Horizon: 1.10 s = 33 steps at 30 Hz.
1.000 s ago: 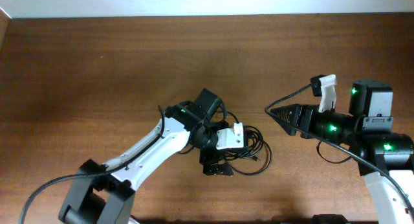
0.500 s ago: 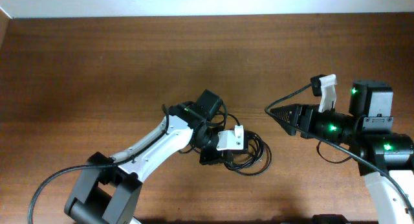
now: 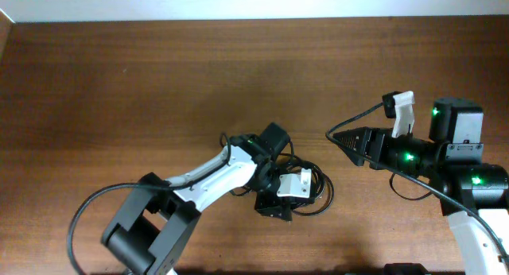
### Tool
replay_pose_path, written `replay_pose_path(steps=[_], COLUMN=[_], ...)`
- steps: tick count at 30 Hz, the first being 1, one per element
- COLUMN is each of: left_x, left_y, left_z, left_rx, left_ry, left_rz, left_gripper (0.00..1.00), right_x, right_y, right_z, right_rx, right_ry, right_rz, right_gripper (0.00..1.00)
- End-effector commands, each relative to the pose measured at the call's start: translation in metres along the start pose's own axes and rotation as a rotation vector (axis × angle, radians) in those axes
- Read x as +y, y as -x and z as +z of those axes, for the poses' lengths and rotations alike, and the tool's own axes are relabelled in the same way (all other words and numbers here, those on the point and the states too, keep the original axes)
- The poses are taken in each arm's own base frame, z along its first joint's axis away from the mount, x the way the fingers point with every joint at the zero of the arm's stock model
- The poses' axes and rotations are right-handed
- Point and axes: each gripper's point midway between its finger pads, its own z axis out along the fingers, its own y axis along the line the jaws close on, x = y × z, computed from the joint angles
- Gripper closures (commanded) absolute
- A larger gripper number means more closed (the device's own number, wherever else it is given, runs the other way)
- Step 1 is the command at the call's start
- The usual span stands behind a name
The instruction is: Untangle cables
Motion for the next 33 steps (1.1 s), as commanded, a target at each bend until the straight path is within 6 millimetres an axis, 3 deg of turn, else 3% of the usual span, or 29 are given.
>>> replay_pose_path(steps=[1, 2, 6, 9, 13, 17, 20, 23, 33], left_x=[0.0, 0.0, 0.009, 0.014, 0.026, 0.015, -0.001, -0.007, -0.019], left_y=[-0.003, -0.003, -0.006, 0.014, 0.049, 0.068, 0.087, 0.097, 0.131], left_z=[0.007, 0.007, 0.001, -0.027, -0.107, -0.186, -0.22, -0.233, -0.229], left_rx=[-0.001, 0.0, 0.044, 0.029, 0.004, -0.078, -0.195, -0.262, -0.416], left_ry=[-0.028, -0.028, 0.034, 0.116, 0.441, 0.75, 0.84, 0.868, 0.752], left_rz=[-0.017, -0.017, -0.135, -0.103, -0.039, -0.054, -0.026, -0.024, 0.037], left_gripper=[0.89, 0.99, 1.0, 1.0, 1.0, 1.0, 1.0, 1.0, 1.0], right_x=[0.001, 0.001, 0.001, 0.001, 0.0, 0.002, 0.017, 0.029, 0.036], right_y=[0.004, 0.003, 0.003, 0.003, 0.0, 0.0, -0.002, -0.004, -0.006], right_z=[-0.003, -0.003, -0.003, -0.003, -0.003, -0.003, -0.003, -0.005, -0.006], right_rx=[-0.013, -0.013, -0.01, -0.009, -0.002, -0.001, 0.016, 0.027, 0.039], right_ry=[-0.007, -0.007, -0.008, -0.008, -0.009, -0.001, 0.09, 0.156, 0.199], right_rz=[-0.022, -0.021, -0.018, -0.018, -0.011, -0.008, -0.011, -0.016, -0.016], right_gripper=[0.26, 0.26, 0.26, 0.26, 0.26, 0.26, 0.26, 0.26, 0.26])
